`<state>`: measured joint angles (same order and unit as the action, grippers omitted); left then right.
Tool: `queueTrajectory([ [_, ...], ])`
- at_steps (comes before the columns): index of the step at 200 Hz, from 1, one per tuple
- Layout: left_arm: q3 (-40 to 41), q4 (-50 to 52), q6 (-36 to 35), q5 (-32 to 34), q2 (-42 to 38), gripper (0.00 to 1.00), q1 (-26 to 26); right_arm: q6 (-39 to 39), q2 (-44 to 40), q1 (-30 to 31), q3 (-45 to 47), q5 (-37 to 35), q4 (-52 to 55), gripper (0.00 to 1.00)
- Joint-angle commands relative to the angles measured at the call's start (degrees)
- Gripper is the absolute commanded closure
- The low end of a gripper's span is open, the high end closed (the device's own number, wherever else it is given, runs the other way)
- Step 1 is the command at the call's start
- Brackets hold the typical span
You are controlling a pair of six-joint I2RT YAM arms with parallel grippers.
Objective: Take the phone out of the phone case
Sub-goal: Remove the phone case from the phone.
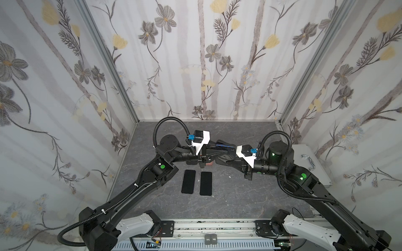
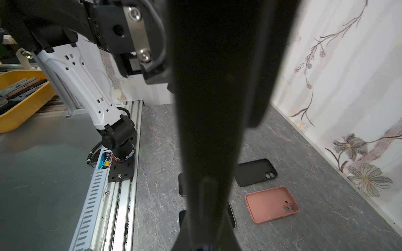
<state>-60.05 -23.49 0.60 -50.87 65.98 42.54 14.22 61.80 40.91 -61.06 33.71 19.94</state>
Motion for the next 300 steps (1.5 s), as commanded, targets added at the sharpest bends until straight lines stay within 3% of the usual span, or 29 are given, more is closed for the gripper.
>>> queueTrajectory([
  [1, 1.1, 5.6, 1.5, -7.2, 0.4, 0.80, 0.7, -0.6, -0.9, -0.4, 0.2, 3.6, -13.7, 1.00],
  [65, 3.0, -2.0, 5.2, -5.5, -0.8, 0.84, 0.7, -19.3, -4.3, -4.7, 11.5, 8.3, -41.1, 1.00],
  [83, 3.1, -3.7, 6.2, -3.9, -0.9, 0.92, 0.7, -22.2, -3.6, -4.7, 12.9, 8.8, -44.7, 1.00],
  [97, 3.4, -4.1, 5.8, -2.2, -1.3, 1.00, 0.7, -21.0, -3.3, -4.6, 12.8, 8.5, -42.4, 1.00],
  [116, 4.1, -4.0, 4.7, 1.1, -2.1, 1.00, 0.5, -17.7, -3.9, -5.4, 12.5, 5.7, -36.2, 1.00],
  [141, 4.7, -1.8, 2.3, 6.2, -2.7, 1.00, 0.1, -13.8, -4.5, -6.8, 10.7, -3.5, -23.6, 0.63],
  [170, -0.6, 15.1, -6.8, 13.1, -0.8, 1.00, 0.2, -12.9, -8.7, -8.8, 12.4, -8.6, -20.1, 0.54],
  [187, -0.6, 17.3, -9.5, 16.1, -1.1, 1.00, 0.2, -13.4, -10.6, -10.1, 12.8, -9.6, -20.0, 0.51],
  [203, -0.7, 18.4, -11.2, 16.1, -1.0, 1.00, 0.3, -13.6, -9.7, -11.5, 10.3, -7.7, -17.1, 0.50],
  [237, -2.8, 26.5, -19.4, 21.7, 0.0, 1.00, 4.2, -12.1, -4.4, -13.9, 3.0, 4.3, -9.1, 0.43],
  [300, -2.1, 30.4, -24.6, 26.2, 0.1, 1.00, 8.7, -9.0, 2.0, -14.2, -4.9, 13.1, 0.8, 0.47],
])
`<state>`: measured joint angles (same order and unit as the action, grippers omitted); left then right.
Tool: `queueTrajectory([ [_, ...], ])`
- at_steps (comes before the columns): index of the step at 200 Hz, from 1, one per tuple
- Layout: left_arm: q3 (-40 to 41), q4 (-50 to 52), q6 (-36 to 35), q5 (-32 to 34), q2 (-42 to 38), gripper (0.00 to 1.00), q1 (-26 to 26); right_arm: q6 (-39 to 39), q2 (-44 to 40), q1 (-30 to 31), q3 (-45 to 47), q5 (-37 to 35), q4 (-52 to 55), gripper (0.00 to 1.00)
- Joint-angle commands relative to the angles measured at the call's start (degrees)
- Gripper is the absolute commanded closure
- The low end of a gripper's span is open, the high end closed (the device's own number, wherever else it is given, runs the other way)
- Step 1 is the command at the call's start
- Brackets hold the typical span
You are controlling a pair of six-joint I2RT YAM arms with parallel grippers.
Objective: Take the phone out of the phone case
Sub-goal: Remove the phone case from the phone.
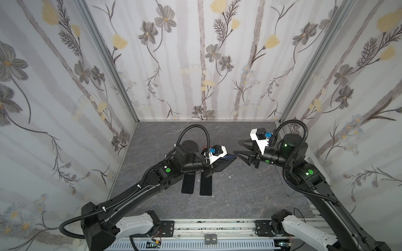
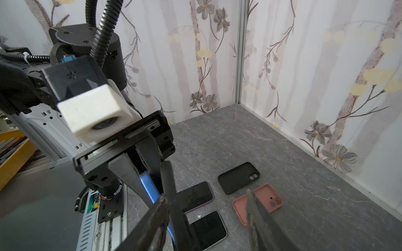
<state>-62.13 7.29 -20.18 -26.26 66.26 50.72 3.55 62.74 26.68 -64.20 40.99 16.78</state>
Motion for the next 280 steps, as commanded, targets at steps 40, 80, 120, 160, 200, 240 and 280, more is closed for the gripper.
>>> queueTrajectory([
  [40, -0.2, 0.3, -5.5, 1.3, 0.2, 1.00, 1.1, 6.2, 5.7, 0.3, -7.3, 8.6, 14.1, 0.53],
  [80, -0.6, 0.4, -6.0, 0.6, 0.9, 1.00, 1.3, 8.0, 9.1, 2.3, -9.2, 7.8, 17.9, 0.56],
  [120, -0.4, 0.4, -6.0, 0.3, 1.0, 1.00, 1.7, 7.7, 9.9, 3.8, -9.2, 5.0, 17.6, 0.56],
  [160, -0.1, 0.4, -6.2, -0.1, 0.9, 1.00, 1.8, 5.0, 9.1, 3.9, -7.8, -1.0, 14.2, 0.53],
  [200, 0.1, 0.4, -5.8, 0.1, 1.0, 1.00, 1.8, 3.4, 6.9, 3.9, -6.2, 0.0, 10.5, 0.49],
  [240, 0.1, 0.4, -5.8, -0.1, 1.1, 1.00, 1.8, 3.2, 6.6, 3.8, -5.2, -0.2, 9.9, 0.46],
  [280, 0.0, 0.4, -5.3, -0.5, 0.8, 1.00, 1.9, 4.5, 7.8, 4.0, -5.2, -1.3, 12.8, 0.48],
])
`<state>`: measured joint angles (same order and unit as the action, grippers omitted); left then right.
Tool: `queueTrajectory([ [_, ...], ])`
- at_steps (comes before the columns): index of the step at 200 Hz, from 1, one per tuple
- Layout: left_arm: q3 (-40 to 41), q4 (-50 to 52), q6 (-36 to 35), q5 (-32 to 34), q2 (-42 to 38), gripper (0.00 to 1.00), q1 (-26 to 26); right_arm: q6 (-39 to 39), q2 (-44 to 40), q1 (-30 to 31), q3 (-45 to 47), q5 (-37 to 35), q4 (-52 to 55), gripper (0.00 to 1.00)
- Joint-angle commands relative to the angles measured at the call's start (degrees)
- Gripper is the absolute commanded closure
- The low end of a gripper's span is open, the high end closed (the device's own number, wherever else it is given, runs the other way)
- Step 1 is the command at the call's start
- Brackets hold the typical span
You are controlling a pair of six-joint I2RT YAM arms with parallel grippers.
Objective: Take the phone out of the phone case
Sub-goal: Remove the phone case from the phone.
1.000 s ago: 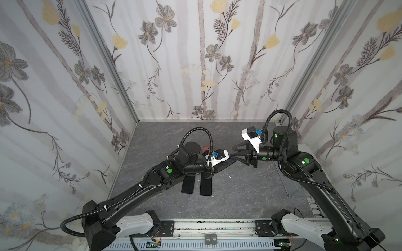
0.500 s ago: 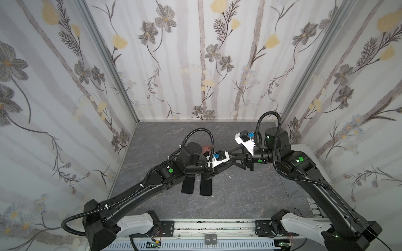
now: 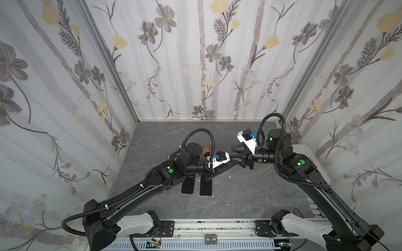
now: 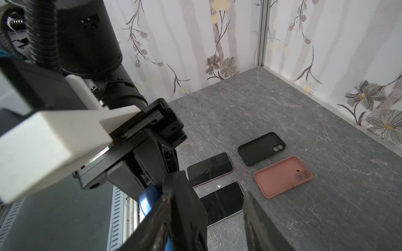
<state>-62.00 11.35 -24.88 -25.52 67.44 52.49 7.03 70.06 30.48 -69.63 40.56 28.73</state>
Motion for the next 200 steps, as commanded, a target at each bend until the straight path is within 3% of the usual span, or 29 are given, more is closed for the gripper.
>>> queueTrajectory([
  [1, -0.1, -3.7, -0.6, -1.2, -0.4, 1.00, 0.1, 1.1, 0.5, 0.2, 0.2, -1.0, 0.8, 0.48],
  [68, -0.4, -3.8, -0.2, -1.5, 0.2, 1.00, 0.3, 2.3, 2.8, 1.5, 0.4, -2.4, 2.9, 0.50],
  [125, -0.4, -3.9, -0.7, -0.3, 0.6, 1.00, 0.3, 4.9, 2.1, 2.0, 1.6, 4.3, 3.1, 0.49],
  [170, -0.7, -3.8, -1.1, 0.3, 0.3, 1.00, 0.4, 4.1, 3.2, 2.0, 1.4, -1.3, 4.1, 0.50],
  [200, -0.8, -4.0, -1.0, 3.2, 0.1, 1.00, 0.5, 4.7, 4.3, 2.0, 0.8, 0.9, 6.1, 0.51],
])
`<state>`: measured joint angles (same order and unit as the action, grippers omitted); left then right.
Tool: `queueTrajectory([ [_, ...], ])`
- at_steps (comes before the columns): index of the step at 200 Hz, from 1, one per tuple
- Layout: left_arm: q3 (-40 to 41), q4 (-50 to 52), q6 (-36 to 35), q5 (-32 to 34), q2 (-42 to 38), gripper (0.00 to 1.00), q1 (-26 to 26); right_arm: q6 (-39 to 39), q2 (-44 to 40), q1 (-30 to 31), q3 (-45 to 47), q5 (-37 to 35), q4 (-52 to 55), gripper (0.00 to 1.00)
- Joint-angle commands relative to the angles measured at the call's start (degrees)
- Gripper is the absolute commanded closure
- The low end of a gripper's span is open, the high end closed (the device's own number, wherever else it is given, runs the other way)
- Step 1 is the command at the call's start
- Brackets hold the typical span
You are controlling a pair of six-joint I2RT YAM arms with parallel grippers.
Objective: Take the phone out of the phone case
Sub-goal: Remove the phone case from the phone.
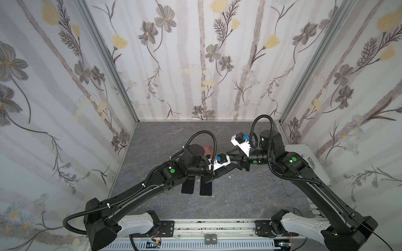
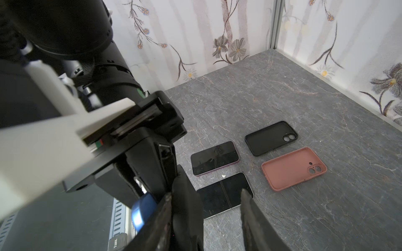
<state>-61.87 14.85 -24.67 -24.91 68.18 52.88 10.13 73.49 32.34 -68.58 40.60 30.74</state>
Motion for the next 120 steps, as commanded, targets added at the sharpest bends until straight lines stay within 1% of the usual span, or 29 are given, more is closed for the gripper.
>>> queueTrajectory([
  [1, -1.0, -7.4, -1.3, 2.7, -0.7, 1.00, 0.1, 1.6, 0.9, 0.1, -0.3, 0.9, 4.1, 0.51],
  [11, -0.9, -7.4, -1.4, 3.7, -0.8, 1.00, 0.3, 1.6, 1.2, 0.1, -0.3, 2.6, 4.2, 0.52],
  [34, -0.5, -7.4, -2.1, 5.2, -1.4, 1.00, 0.3, 1.5, 1.6, 0.1, -0.6, 5.3, 4.8, 0.59],
  [56, -0.5, -7.5, -2.2, 6.5, -1.4, 1.00, 0.4, 1.6, 1.7, 0.1, -0.8, 5.9, 4.7, 0.70],
  [90, -0.7, -7.5, -1.8, 6.8, -1.2, 1.00, 0.5, 0.0, 1.4, 0.0, -1.0, 6.3, 3.1, 0.78],
  [120, -0.1, -7.6, -0.9, 6.4, -1.1, 1.00, 1.0, -2.2, 1.3, -1.7, -1.0, 5.8, 1.7, 0.94],
])
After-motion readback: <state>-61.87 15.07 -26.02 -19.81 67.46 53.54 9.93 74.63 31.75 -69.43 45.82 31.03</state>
